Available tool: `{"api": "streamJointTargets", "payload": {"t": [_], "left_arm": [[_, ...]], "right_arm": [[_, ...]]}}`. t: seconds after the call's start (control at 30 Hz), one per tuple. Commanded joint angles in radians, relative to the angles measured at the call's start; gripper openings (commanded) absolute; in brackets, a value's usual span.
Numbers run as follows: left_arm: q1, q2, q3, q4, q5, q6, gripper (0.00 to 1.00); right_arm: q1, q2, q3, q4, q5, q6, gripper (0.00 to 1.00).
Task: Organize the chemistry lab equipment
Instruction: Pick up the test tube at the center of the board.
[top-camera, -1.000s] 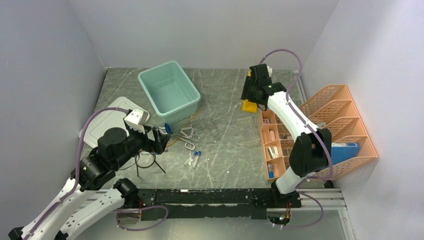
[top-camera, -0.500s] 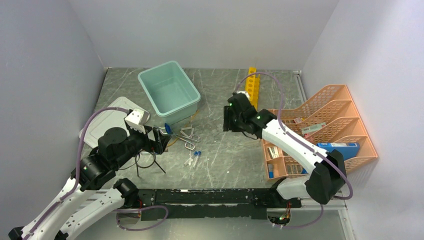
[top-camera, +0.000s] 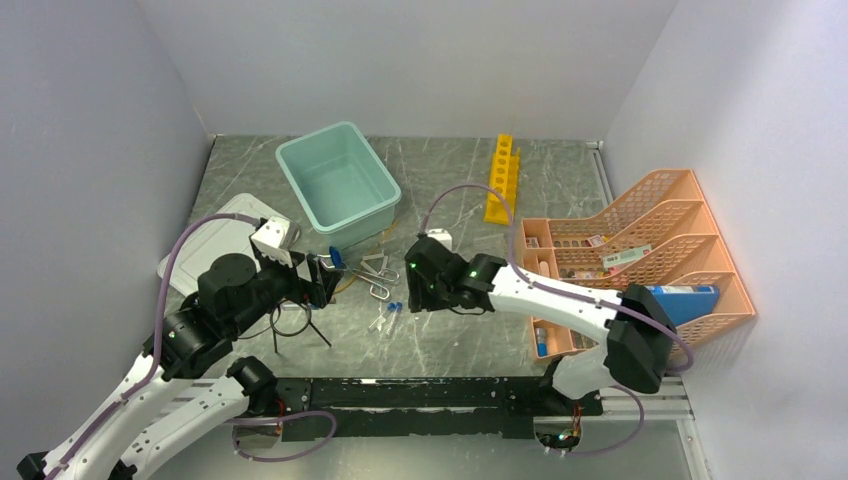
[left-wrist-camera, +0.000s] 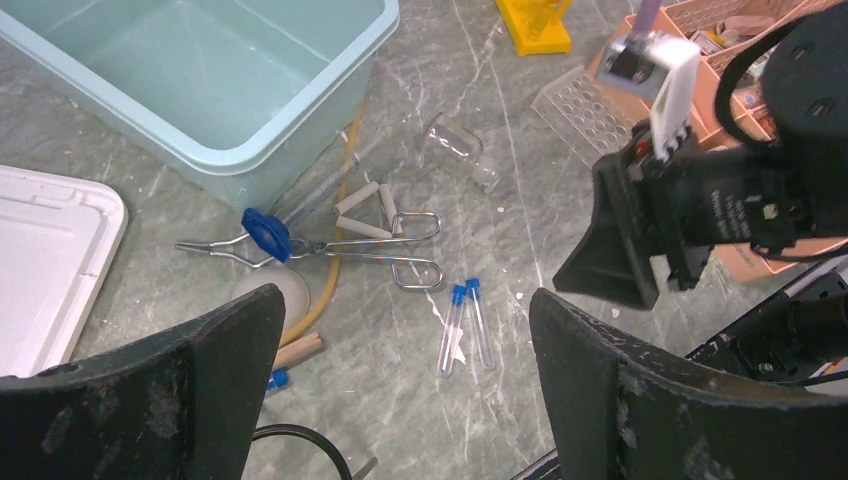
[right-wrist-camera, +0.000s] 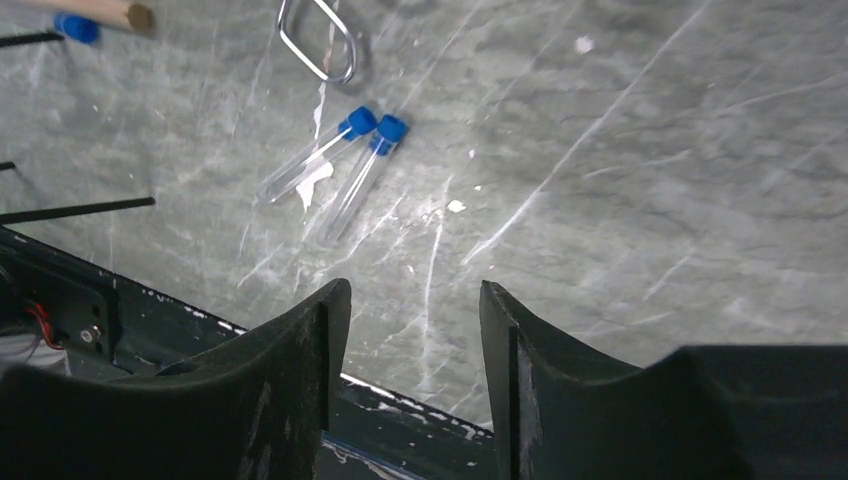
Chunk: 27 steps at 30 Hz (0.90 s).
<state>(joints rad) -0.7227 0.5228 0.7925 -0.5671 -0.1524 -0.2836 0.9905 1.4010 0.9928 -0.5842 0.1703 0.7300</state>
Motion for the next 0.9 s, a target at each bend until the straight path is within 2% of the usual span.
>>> {"api": "streamJointTargets", "payload": {"t": [0.0, 0.27, 0.87], "left_arm": [[0.004, 0.0, -0.004, 0.021, 0.015, 0.013, 0.96], [0.005, -0.004, -0.006, 0.024, 0.024, 0.016, 0.96], [0.005, -0.032, -0.007, 0.026, 0.027, 0.017, 0.96]], "right_arm": [[0.064, 0.063, 0.03, 0.034, 0.043, 0.096, 0.53], [0.152, 0.205, 0.092, 0.036, 0.12, 0.2, 0.49], [0.196, 0.407, 0.187, 0.021, 0.209, 0.362, 0.39]]}}
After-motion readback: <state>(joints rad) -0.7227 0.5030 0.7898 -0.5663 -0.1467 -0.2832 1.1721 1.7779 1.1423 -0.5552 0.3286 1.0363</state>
